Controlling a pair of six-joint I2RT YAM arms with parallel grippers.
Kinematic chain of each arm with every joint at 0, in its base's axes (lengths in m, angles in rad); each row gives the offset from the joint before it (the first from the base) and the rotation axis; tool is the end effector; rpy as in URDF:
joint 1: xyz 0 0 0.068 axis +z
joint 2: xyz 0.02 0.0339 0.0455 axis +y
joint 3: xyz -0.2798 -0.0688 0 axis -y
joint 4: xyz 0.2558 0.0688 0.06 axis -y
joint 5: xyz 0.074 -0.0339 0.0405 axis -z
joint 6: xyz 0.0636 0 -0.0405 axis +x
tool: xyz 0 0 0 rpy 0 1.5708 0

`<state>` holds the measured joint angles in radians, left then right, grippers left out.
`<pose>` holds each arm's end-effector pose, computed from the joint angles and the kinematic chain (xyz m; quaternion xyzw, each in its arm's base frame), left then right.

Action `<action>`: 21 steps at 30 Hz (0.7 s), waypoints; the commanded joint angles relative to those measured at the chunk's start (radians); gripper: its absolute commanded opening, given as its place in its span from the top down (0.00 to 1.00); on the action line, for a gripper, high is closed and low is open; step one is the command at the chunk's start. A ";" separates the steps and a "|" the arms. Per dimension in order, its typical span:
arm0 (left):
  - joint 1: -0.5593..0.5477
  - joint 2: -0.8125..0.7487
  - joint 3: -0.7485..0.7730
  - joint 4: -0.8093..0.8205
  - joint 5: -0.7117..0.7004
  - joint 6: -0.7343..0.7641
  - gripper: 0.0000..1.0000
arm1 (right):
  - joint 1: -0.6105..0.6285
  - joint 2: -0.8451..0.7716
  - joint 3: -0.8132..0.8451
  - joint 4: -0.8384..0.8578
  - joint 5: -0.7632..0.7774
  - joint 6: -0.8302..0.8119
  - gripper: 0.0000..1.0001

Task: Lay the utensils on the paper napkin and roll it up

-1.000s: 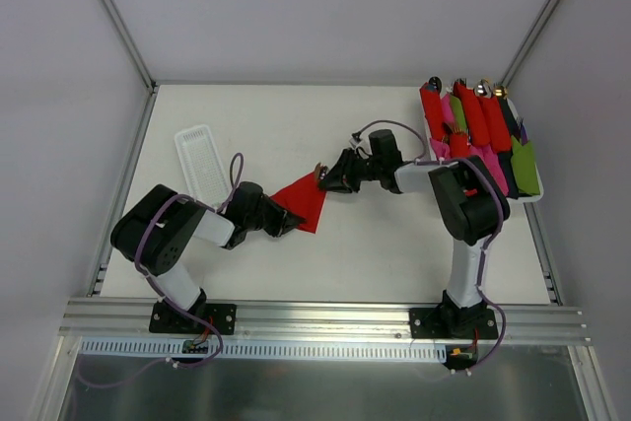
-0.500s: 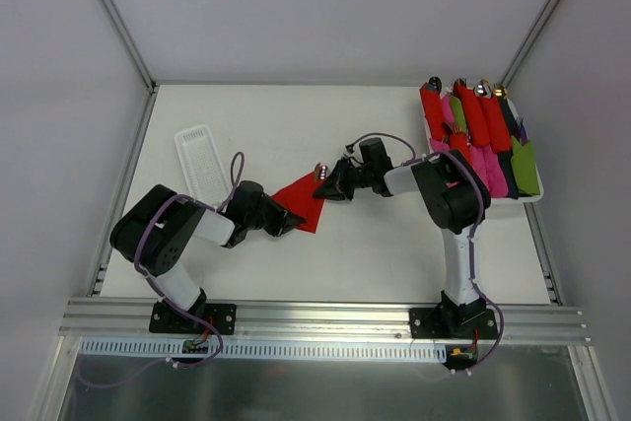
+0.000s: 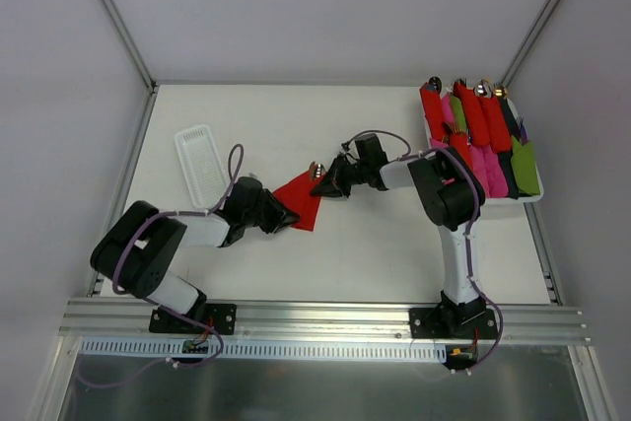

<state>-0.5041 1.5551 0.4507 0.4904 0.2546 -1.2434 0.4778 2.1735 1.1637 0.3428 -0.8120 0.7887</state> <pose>0.2506 -0.1565 0.1137 -0.2636 0.8422 -0.4225 0.2067 0.3855 0.2516 0.0865 -0.0424 0.8432 0.5238 0.1131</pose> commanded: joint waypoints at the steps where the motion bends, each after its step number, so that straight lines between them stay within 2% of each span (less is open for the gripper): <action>1: -0.005 -0.127 -0.029 -0.159 -0.110 0.088 0.78 | -0.001 0.019 0.040 -0.099 0.040 -0.055 0.91; 3: -0.005 -0.251 -0.023 -0.283 -0.185 0.097 0.75 | -0.001 0.020 0.053 -0.129 0.042 -0.074 0.91; 5: -0.001 -0.378 -0.027 -0.372 -0.236 0.113 0.63 | -0.001 0.022 0.063 -0.158 0.040 -0.094 0.91; 9: 0.090 -0.500 -0.044 -0.444 -0.217 0.137 0.53 | 0.001 0.029 0.085 -0.199 0.042 -0.121 0.92; 11: 0.156 -0.498 -0.043 -0.455 -0.189 0.168 0.52 | 0.004 0.032 0.090 -0.202 0.042 -0.121 0.92; 14: 0.197 -0.437 -0.021 -0.463 -0.158 0.202 0.52 | 0.008 0.034 0.097 -0.218 0.043 -0.131 0.92; 21: 0.233 -0.253 0.028 -0.421 -0.126 0.213 0.54 | 0.012 0.039 0.114 -0.243 0.043 -0.149 0.92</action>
<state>-0.2855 1.2533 0.4328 0.0624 0.1036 -1.0645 0.4824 2.1864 1.2583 0.1570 -0.8085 0.6765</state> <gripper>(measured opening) 0.461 0.080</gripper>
